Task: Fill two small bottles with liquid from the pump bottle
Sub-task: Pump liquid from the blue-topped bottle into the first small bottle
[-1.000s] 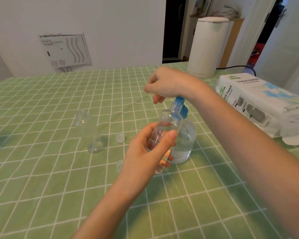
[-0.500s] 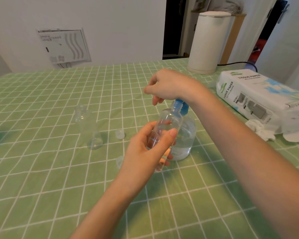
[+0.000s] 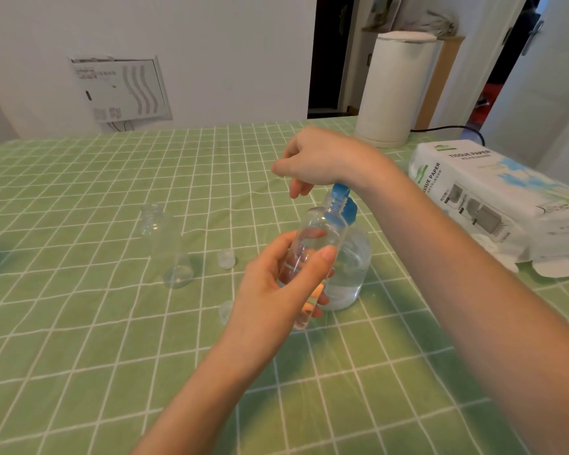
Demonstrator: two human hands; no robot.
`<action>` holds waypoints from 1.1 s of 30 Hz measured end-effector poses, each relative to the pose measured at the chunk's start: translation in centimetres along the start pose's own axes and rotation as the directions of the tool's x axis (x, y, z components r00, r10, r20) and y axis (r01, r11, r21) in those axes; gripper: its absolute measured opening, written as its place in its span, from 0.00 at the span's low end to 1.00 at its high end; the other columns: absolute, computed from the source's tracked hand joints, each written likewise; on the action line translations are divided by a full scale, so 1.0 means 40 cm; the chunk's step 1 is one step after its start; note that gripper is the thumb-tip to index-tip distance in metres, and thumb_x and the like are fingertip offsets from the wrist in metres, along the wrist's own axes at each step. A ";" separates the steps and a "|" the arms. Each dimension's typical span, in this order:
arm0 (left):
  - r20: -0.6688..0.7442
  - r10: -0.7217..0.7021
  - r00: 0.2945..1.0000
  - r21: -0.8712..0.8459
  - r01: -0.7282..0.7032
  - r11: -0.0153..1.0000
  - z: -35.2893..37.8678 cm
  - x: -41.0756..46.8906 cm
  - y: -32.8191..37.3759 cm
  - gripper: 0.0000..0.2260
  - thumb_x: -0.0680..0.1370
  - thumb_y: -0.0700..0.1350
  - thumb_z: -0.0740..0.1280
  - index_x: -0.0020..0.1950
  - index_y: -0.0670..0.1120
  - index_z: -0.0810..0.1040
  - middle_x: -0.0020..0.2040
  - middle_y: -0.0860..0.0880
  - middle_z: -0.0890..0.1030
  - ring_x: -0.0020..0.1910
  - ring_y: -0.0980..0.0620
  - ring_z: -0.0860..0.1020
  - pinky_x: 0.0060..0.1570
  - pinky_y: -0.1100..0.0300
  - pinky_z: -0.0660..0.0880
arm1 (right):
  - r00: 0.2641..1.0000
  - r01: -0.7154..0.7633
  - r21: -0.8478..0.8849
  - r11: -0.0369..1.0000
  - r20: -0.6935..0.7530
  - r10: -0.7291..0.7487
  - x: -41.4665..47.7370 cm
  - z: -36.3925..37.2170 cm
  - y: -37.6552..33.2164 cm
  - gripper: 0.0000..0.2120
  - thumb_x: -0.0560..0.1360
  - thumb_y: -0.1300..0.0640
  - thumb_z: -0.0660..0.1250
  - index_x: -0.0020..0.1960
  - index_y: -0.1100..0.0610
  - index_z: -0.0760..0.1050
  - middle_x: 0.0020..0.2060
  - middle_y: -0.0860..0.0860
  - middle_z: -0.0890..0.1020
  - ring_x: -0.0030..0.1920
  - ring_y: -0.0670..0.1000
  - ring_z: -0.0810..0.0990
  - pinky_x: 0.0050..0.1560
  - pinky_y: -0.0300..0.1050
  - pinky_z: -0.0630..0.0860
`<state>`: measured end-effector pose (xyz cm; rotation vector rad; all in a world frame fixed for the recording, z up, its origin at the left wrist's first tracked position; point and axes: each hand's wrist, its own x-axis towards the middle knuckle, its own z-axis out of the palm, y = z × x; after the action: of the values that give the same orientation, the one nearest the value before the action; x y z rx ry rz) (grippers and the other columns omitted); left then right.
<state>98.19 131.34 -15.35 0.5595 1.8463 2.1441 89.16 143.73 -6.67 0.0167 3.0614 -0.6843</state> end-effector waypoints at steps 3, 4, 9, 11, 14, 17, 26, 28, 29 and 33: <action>-0.003 -0.010 1.000 0.002 0.010 1.000 -0.002 0.002 -0.001 0.15 0.67 0.54 0.70 0.51 0.51 0.79 0.34 0.51 0.81 0.28 0.57 0.76 0.28 0.66 0.74 | 1.000 -0.005 0.007 1.000 0.003 0.005 0.000 0.008 0.004 0.16 0.78 0.53 0.60 0.54 0.62 0.80 0.38 0.50 0.85 0.48 0.52 0.84 0.49 0.43 0.77; -0.002 -0.013 1.000 0.003 0.013 1.000 -0.002 0.003 -0.002 0.15 0.68 0.54 0.70 0.51 0.50 0.79 0.34 0.51 0.81 0.29 0.57 0.76 0.28 0.66 0.74 | 1.000 -0.009 0.009 1.000 0.009 0.009 -0.001 0.012 0.006 0.16 0.78 0.53 0.60 0.53 0.62 0.80 0.38 0.50 0.85 0.48 0.53 0.84 0.50 0.44 0.77; -0.003 -0.019 1.000 0.016 0.019 1.000 0.000 0.001 -0.007 0.18 0.65 0.55 0.67 0.51 0.50 0.79 0.34 0.52 0.81 0.28 0.57 0.76 0.27 0.66 0.73 | 1.000 -0.016 0.024 1.000 0.009 0.015 -0.002 0.024 0.015 0.15 0.78 0.52 0.60 0.52 0.61 0.80 0.37 0.50 0.85 0.47 0.52 0.84 0.48 0.43 0.76; -0.005 -0.019 1.000 0.015 0.019 1.000 -0.001 0.002 -0.007 0.18 0.65 0.55 0.67 0.51 0.51 0.79 0.34 0.52 0.81 0.28 0.58 0.76 0.27 0.67 0.73 | 1.000 -0.009 0.020 1.000 0.000 0.009 -0.003 0.025 0.014 0.15 0.78 0.52 0.60 0.52 0.62 0.80 0.38 0.50 0.85 0.48 0.53 0.84 0.49 0.44 0.77; 0.002 -0.018 1.000 0.016 0.017 1.000 -0.001 0.001 -0.006 0.19 0.65 0.55 0.67 0.53 0.51 0.79 0.34 0.52 0.81 0.28 0.58 0.76 0.27 0.67 0.72 | 1.000 0.005 0.006 1.000 -0.027 -0.005 -0.005 0.022 0.014 0.16 0.78 0.52 0.60 0.52 0.61 0.81 0.40 0.52 0.86 0.48 0.54 0.84 0.50 0.46 0.78; -0.003 -0.008 1.000 0.009 0.008 1.000 -0.003 0.003 -0.004 0.15 0.69 0.55 0.71 0.53 0.52 0.79 0.34 0.52 0.81 0.28 0.58 0.76 0.27 0.67 0.73 | 1.000 0.001 0.003 1.000 -0.028 -0.001 -0.003 0.006 0.005 0.15 0.78 0.53 0.60 0.54 0.61 0.81 0.39 0.51 0.86 0.47 0.52 0.84 0.48 0.44 0.77; -0.006 -0.006 1.000 -0.005 0.006 1.000 -0.005 0.005 -0.002 0.12 0.70 0.53 0.69 0.52 0.54 0.79 0.34 0.52 0.81 0.29 0.58 0.77 0.28 0.67 0.73 | 1.000 -0.010 0.004 1.000 -0.029 0.010 0.002 0.003 0.001 0.15 0.78 0.53 0.59 0.54 0.61 0.80 0.37 0.50 0.85 0.47 0.51 0.84 0.46 0.39 0.74; -0.008 -0.011 1.000 -0.016 0.011 1.000 -0.004 0.003 -0.003 0.12 0.71 0.55 0.70 0.51 0.53 0.79 0.34 0.52 0.81 0.28 0.58 0.76 0.28 0.67 0.74 | 0.999 -0.009 0.007 1.000 -0.036 0.009 0.001 0.007 0.002 0.16 0.77 0.53 0.60 0.55 0.62 0.80 0.38 0.51 0.86 0.48 0.52 0.84 0.46 0.41 0.76; -0.011 -0.015 1.000 -0.015 0.015 1.000 -0.004 0.002 -0.004 0.12 0.70 0.55 0.70 0.51 0.52 0.79 0.34 0.52 0.81 0.28 0.58 0.76 0.28 0.67 0.74 | 0.999 -0.009 0.008 1.000 -0.035 0.009 -0.001 0.011 0.004 0.16 0.77 0.53 0.60 0.55 0.62 0.79 0.39 0.51 0.86 0.49 0.53 0.84 0.47 0.43 0.76; -0.004 -0.023 1.000 0.014 0.023 1.000 -0.003 0.002 -0.010 0.12 0.69 0.52 0.68 0.50 0.53 0.80 0.34 0.52 0.81 0.29 0.58 0.77 0.28 0.67 0.73 | 0.999 -0.017 0.015 1.000 -0.033 0.017 -0.007 0.023 0.011 0.16 0.77 0.53 0.60 0.56 0.62 0.79 0.39 0.52 0.86 0.49 0.54 0.84 0.48 0.45 0.77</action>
<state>98.04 131.33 -15.74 0.5342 1.8617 2.1210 89.45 143.75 -7.70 0.0542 3.0838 -0.7129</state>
